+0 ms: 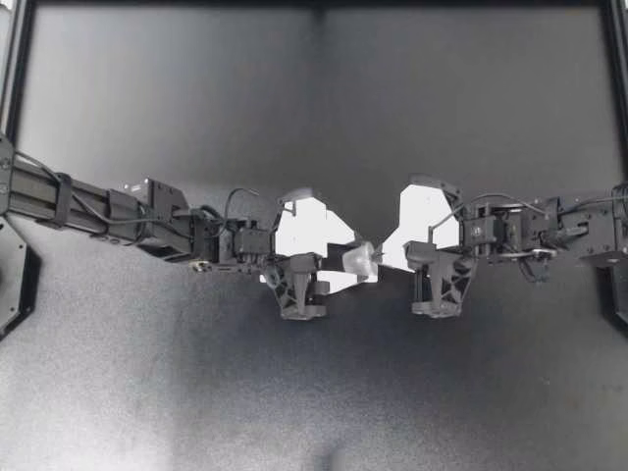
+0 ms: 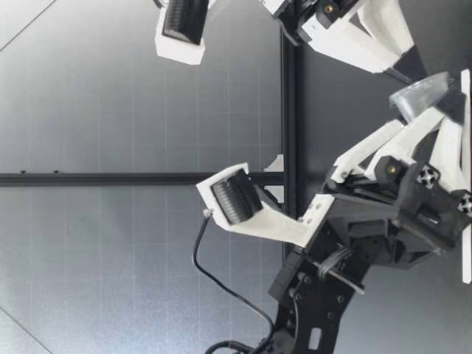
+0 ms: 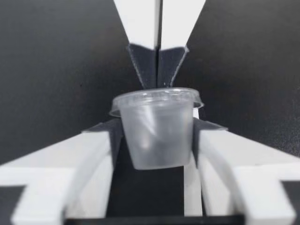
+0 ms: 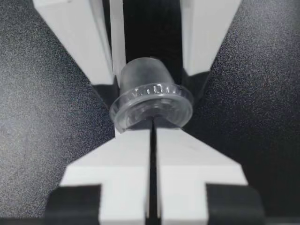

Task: Pick up the plastic cup and open its lid.

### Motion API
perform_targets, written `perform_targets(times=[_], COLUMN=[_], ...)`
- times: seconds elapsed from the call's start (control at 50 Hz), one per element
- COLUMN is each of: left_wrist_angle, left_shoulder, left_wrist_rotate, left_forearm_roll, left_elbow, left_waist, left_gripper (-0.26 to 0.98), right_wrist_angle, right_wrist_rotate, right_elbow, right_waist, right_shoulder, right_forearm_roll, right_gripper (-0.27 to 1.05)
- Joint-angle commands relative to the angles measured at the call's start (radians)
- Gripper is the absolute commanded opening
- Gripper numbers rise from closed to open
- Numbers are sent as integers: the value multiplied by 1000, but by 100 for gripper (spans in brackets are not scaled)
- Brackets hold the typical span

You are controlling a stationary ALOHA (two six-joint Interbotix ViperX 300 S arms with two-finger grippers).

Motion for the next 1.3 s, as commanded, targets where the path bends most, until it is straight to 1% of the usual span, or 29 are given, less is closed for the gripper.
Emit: perform_targets(times=[0.0, 0.06, 0.16, 0.28, 0.36, 0.44, 0.56, 0.64, 0.76, 0.88, 0.98, 1.08, 1.28], left_wrist_angle=[-2, -2, -2, -8, -11, -32, -127, -239, -411, -569, -653, -699, -715], left_shoulder=[-18, -18, -18, -21, -32, -54, -110, -163, -222, -270, -296, -310, -313], left_wrist_rotate=[0, 0, 0, -2, -2, -3, -11, -38, -83, -114, -130, -149, -183], left_forearm_roll=[2, 0, 2, 2, 2, 0, -2, -3, -2, -3, -2, 0, 0], left_elbow=[-18, -20, -20, -14, -2, 23, 98, 169, 261, 334, 367, 379, 368], left_waist=[2, 2, 2, 2, 2, -5, -15, -17, -17, -18, -21, -23, -28], left_gripper=[32, 23, 15, 14, 14, 14, 14, 14, 14, 14, 14, 14, 14], right_wrist_angle=[-5, -5, -5, -8, -11, -21, -74, -135, -233, -313, -339, -339, -341], right_wrist_rotate=[2, 2, 3, 3, 3, 2, -14, -26, -57, -101, -161, -236, -391], right_elbow=[-14, -15, -14, -9, 2, 9, 14, 18, 31, 38, 35, 29, 26], right_waist=[3, 5, 3, 3, 3, 3, 15, 28, 35, 35, 35, 35, 35], right_shoulder=[-14, -12, -15, -35, -80, -153, -270, -331, -373, -380, -371, -362, -341], right_forearm_roll=[3, 3, 3, 3, 3, 3, -5, -28, -104, -158, -175, -176, -175], right_gripper=[-18, -18, -18, -18, -18, -18, -18, -17, -16, -13, -7, 3, 35])
